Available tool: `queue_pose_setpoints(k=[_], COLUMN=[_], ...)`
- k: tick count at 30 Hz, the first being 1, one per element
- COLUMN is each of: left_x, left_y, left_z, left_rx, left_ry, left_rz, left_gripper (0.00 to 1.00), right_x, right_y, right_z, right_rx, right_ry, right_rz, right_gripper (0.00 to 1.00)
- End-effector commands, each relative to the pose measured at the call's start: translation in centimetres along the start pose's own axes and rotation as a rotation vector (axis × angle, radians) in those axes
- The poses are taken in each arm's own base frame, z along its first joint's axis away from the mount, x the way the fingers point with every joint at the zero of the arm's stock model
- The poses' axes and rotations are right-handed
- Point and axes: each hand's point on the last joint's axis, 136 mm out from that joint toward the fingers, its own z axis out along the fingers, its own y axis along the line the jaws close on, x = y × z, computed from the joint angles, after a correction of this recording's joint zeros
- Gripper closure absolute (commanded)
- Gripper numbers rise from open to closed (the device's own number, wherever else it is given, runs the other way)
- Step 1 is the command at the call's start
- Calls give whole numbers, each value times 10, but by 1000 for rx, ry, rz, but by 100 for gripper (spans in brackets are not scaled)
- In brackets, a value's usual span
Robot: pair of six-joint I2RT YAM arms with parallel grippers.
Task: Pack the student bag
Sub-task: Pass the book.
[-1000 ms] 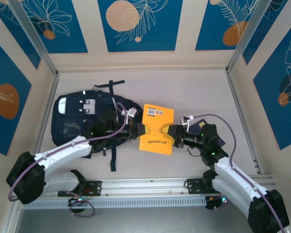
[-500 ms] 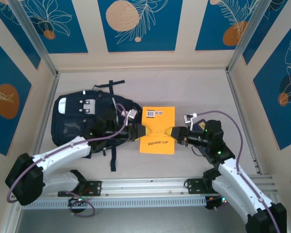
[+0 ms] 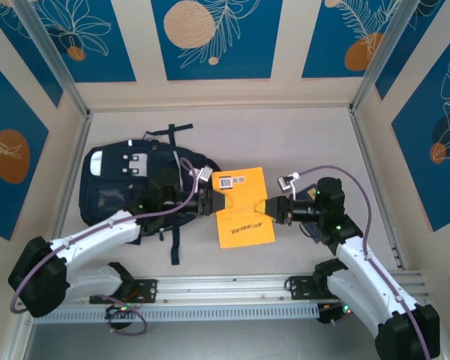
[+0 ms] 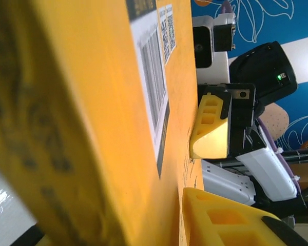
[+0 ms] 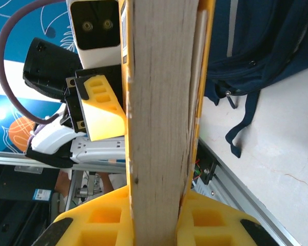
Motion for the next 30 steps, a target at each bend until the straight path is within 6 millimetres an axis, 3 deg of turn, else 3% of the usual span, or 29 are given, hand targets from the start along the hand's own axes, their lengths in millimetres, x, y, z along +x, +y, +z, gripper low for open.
queue_pose_setpoints(k=[1,4,5,12,19,30], left_x=[-5,-6,-7,-26,-48,-64], left_y=[-29,-24,-23,-31,-29,-13], left_z=[2,4,3,-12,-35,-49], left_rx=[99,89,88,37,-28,-57], left_ry=[-4,-14,-23,-159,-324,-467], left_rz=[82,77,78,97,59,-28], left_gripper=[72,96,100,100,100,100], right_x=[7,5,3,-8,-4,0], right_y=[8,6,4,-4,14,24], right_z=[0,0,-1,0,7,12], right_rx=[-46,-35,-27,-44,-94,-170], right_ry=[50,36,24,-104,-230,-499], right_rz=[-11,-5,1,37,-27,-77], right_gripper=[100,100,99,65,37,35])
